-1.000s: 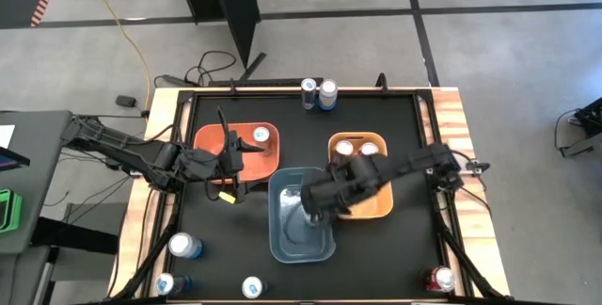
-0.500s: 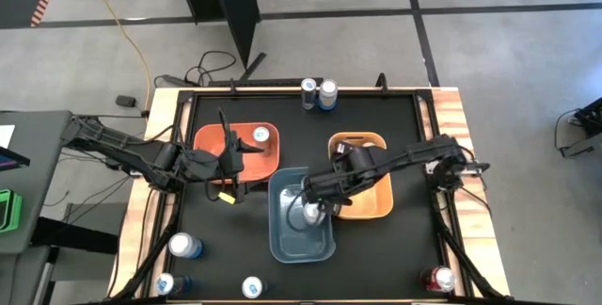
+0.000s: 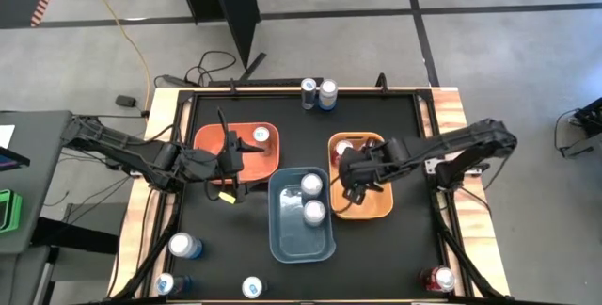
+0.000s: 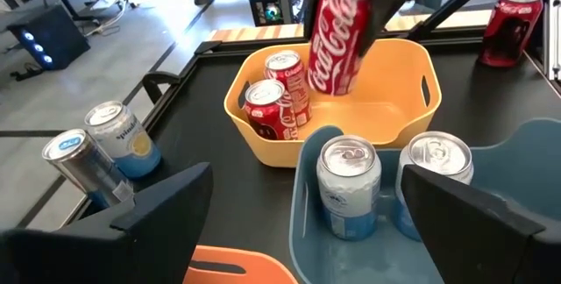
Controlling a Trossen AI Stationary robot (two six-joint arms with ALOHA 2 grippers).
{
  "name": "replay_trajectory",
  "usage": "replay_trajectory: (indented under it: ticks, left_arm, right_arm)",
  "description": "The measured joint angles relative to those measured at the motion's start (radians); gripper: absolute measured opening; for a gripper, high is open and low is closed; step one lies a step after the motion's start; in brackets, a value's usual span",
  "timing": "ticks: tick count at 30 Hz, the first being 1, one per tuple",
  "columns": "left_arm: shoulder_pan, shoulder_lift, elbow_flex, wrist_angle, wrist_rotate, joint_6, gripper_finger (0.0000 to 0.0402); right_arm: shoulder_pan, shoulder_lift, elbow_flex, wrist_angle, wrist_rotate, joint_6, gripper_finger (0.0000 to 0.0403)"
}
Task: Sort soda cans
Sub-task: Put the left red-white soda can into the yellow bin
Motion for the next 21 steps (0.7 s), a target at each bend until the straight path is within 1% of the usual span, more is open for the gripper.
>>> replay_trajectory:
  ticks: [4,12,15,18,21]
  left_arm:
    - [0.000,0.000,0.000,0.000,0.000,0.000,0.0366]
    - [0.000,0.000,0.000,-0.002,-0.001,0.005,0.0366]
    - [0.000,0.000,0.000,-0.005,0.000,0.005,0.0366]
    - [0.000,0.000,0.000,-0.006,0.000,0.004,0.0366]
    - [0.000,0.000,0.000,-0.007,0.000,0.003,0.0366]
  right_arm:
    - [-0.046,0.022,-0.045,0.038,-0.050,-0.012,0.0299]
    - [-0.114,0.145,-0.058,0.125,-0.121,-0.041,0.0299]
    - [-0.136,0.194,-0.059,0.117,-0.127,-0.059,0.0299]
    - [-0.155,0.238,-0.059,0.187,-0.147,-0.089,0.0299]
    - [-0.172,0.280,-0.058,0.185,-0.155,-0.118,0.0299]
